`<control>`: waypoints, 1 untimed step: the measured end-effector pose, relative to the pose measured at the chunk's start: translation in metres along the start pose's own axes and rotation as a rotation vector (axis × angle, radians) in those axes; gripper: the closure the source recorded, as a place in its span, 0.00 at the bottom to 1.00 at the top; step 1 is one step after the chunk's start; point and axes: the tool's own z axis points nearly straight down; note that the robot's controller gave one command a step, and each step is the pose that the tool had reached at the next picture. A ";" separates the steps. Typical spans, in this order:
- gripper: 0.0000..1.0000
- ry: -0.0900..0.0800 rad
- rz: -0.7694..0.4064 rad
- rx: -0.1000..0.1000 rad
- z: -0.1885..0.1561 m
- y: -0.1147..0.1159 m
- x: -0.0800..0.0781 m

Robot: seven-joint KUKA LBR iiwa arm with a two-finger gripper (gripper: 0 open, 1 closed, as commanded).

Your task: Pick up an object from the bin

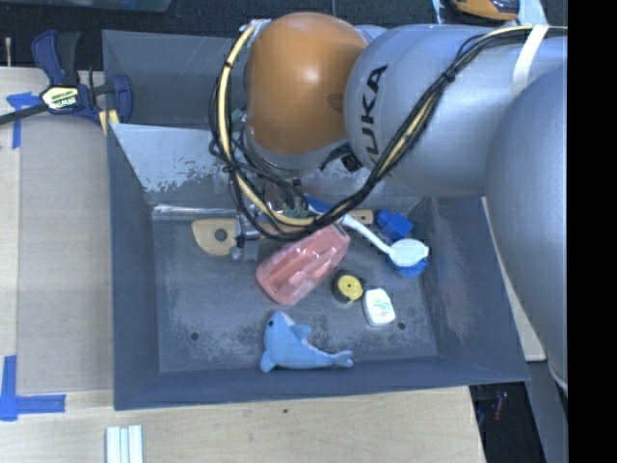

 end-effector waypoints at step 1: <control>0.00 -0.002 0.021 -0.002 -0.070 0.011 0.005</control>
Offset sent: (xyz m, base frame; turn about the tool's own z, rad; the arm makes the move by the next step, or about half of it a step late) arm -0.0343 -0.0113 -0.1058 -0.0212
